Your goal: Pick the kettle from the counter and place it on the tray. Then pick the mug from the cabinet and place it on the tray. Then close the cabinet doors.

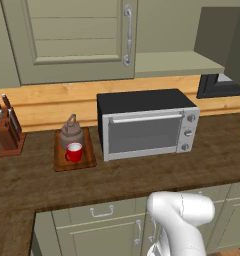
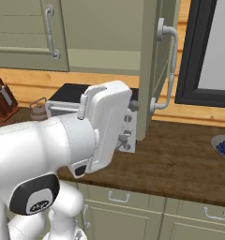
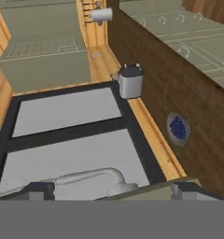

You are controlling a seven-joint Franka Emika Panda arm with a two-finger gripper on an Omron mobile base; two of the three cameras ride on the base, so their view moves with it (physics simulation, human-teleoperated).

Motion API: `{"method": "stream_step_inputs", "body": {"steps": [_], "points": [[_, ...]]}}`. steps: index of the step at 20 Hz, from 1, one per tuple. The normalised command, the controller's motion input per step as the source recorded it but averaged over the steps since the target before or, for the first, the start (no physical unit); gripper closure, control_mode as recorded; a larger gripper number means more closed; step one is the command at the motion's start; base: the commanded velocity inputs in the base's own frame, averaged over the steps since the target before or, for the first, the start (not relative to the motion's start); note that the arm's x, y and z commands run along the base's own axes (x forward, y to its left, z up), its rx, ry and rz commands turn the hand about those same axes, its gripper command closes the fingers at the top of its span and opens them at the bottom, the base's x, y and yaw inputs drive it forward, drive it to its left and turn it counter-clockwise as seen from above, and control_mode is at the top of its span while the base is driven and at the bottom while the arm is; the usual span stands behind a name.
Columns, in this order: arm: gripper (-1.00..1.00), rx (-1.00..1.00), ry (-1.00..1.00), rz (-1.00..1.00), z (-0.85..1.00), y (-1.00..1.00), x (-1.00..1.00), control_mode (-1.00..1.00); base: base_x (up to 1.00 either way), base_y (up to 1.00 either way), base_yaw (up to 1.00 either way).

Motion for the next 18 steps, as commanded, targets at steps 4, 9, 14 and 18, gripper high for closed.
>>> {"method": "stream_step_inputs", "body": {"steps": [4, 9, 14, 18], "points": [[-1.00, -0.03, 0.00, -0.16, 0.00, -0.65, -0.44, -1.00, 0.00, 0.00, 0.00], [-1.00, 0.00, 0.00, -0.09, 0.01, -0.64, -0.12, -1.00, 0.00, 0.00, 0.00], [-1.00, 0.00, 0.02, -0.01, 0.00, -0.36, 0.22, -1.00, 0.00, 0.00, 0.00], [-1.00, 0.00, 0.00, 0.11, 0.00, -0.05, 0.48, -1.00, 0.00, 0.00, 0.00]]}}
